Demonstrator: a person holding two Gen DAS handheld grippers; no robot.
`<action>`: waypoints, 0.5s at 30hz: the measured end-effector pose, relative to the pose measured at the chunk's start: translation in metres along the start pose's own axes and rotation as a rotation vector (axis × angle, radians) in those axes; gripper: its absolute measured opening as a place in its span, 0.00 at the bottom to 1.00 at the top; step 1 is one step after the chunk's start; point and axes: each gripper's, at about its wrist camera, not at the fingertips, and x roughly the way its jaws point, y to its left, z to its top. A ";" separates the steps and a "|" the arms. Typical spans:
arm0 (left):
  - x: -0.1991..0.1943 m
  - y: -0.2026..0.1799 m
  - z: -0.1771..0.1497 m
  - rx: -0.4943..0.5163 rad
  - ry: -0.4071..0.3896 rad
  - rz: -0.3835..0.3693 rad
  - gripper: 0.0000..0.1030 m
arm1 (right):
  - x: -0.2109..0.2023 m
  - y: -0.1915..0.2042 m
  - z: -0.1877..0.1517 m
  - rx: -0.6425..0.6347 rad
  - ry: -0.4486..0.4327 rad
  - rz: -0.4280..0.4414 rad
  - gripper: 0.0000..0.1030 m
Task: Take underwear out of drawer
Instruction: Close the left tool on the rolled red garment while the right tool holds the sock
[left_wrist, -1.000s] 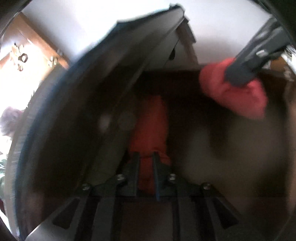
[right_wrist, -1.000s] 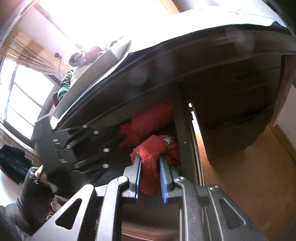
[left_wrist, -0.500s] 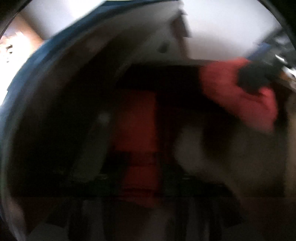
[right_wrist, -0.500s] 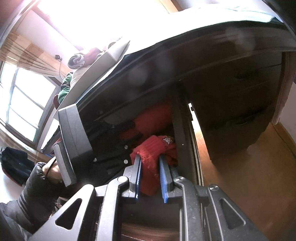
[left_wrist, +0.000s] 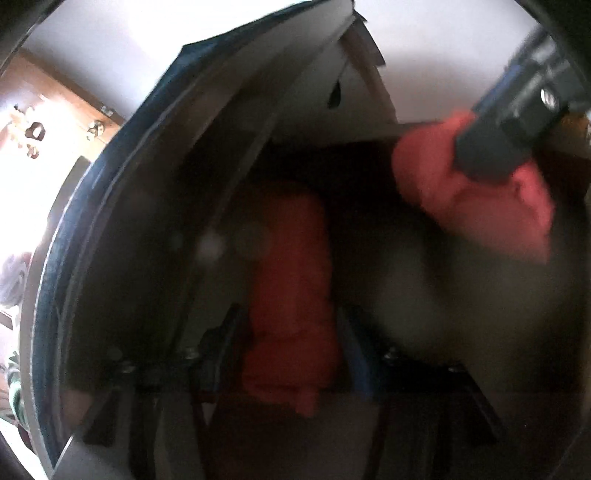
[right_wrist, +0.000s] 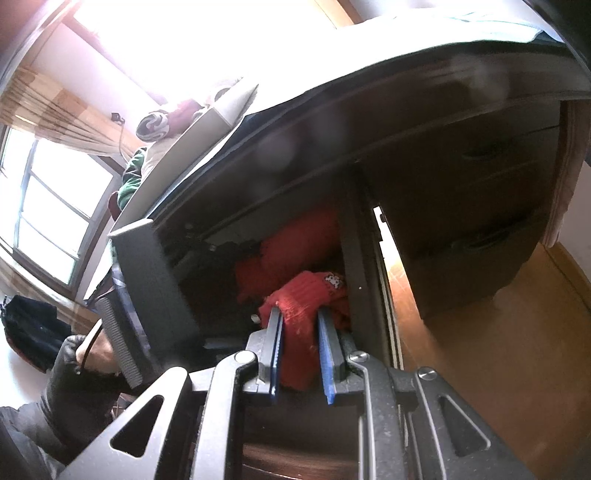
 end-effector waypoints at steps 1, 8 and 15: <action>0.008 -0.001 -0.002 0.002 0.036 0.004 0.51 | 0.000 0.000 0.000 0.002 0.001 0.001 0.19; 0.036 -0.011 -0.001 -0.041 0.042 0.019 0.51 | -0.002 -0.001 0.000 0.001 -0.004 0.000 0.19; 0.035 0.026 -0.006 -0.201 0.074 -0.100 0.36 | -0.005 -0.002 0.000 0.012 -0.018 -0.003 0.19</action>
